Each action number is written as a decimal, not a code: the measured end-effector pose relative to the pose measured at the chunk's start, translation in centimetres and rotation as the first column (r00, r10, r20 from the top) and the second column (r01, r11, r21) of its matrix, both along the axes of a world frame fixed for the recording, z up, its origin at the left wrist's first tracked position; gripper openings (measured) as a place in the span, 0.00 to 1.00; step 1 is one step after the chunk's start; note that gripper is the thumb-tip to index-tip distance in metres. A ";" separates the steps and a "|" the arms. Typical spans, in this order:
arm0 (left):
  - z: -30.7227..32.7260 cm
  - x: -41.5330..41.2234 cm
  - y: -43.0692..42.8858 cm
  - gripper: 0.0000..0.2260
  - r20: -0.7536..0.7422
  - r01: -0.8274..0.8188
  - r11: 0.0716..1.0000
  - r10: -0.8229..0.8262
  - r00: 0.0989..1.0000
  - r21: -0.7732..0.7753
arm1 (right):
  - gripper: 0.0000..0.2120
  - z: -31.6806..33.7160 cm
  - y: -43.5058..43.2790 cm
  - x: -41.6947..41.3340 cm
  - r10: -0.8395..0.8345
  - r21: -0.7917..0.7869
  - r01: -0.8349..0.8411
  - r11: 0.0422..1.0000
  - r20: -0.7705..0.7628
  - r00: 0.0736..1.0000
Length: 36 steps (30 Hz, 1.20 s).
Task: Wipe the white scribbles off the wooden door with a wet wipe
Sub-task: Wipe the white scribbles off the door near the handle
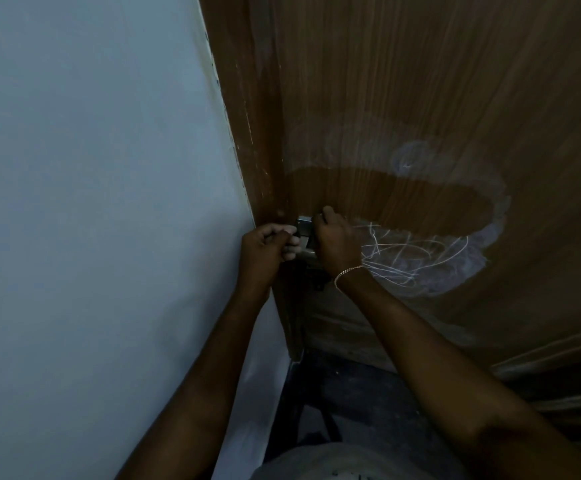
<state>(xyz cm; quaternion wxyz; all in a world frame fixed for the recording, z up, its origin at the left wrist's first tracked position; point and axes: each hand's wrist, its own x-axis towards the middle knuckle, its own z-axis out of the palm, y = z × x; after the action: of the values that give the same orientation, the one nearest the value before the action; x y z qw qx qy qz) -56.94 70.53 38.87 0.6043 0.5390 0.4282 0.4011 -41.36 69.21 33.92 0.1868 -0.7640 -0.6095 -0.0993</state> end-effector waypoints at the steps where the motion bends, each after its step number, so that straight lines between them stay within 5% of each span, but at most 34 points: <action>1: 0.0 0.0 0.0 0.06 -0.001 0.004 1.000 -0.004 1.000 0.004 | 0.09 0.2 0.4 -0.3 0.017 0.008 -0.016 1.000 -0.005 1.000; 11: 0.2 1.0 -0.1 0.06 0.026 0.021 1.000 -0.020 0.999 -0.020 | 0.13 0.7 -2.0 1.8 0.000 0.137 0.004 0.991 -0.025 1.000; 16: 0.2 1.3 0.0 0.06 0.029 0.029 0.999 -0.028 0.999 -0.031 | 0.10 -0.1 -2.9 2.4 -0.017 0.009 0.017 1.000 -0.028 0.999; 20: 0.1 1.1 0.3 0.06 0.027 0.009 1.000 -0.009 1.000 -0.016 | 0.11 0.2 -3.2 4.0 0.034 0.211 -0.019 0.977 -0.069 0.997; 25: 0.2 1.9 -0.1 0.09 0.031 0.044 0.999 -0.044 0.999 -0.008 | 0.09 -0.4 -3.3 3.7 0.047 0.039 -0.046 0.998 -0.010 0.999; 31: 0.1 2.0 0.1 0.09 0.030 0.023 1.000 -0.023 0.999 -0.015 | 0.11 -0.4 -4.2 5.4 -0.012 0.284 0.038 0.958 -0.094 0.996; 36: -0.1 2.6 0.0 0.07 0.018 0.039 0.999 -0.039 0.999 -0.021 | 0.09 -1.4 -5.1 5.0 -0.009 0.147 0.023 0.989 -0.095 0.995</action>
<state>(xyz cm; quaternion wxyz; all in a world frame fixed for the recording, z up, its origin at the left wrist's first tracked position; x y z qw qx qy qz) -54.38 70.58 38.79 0.6215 0.5373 0.4166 0.3892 -36.40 64.10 32.49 0.2706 -0.7569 -0.5847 -0.1094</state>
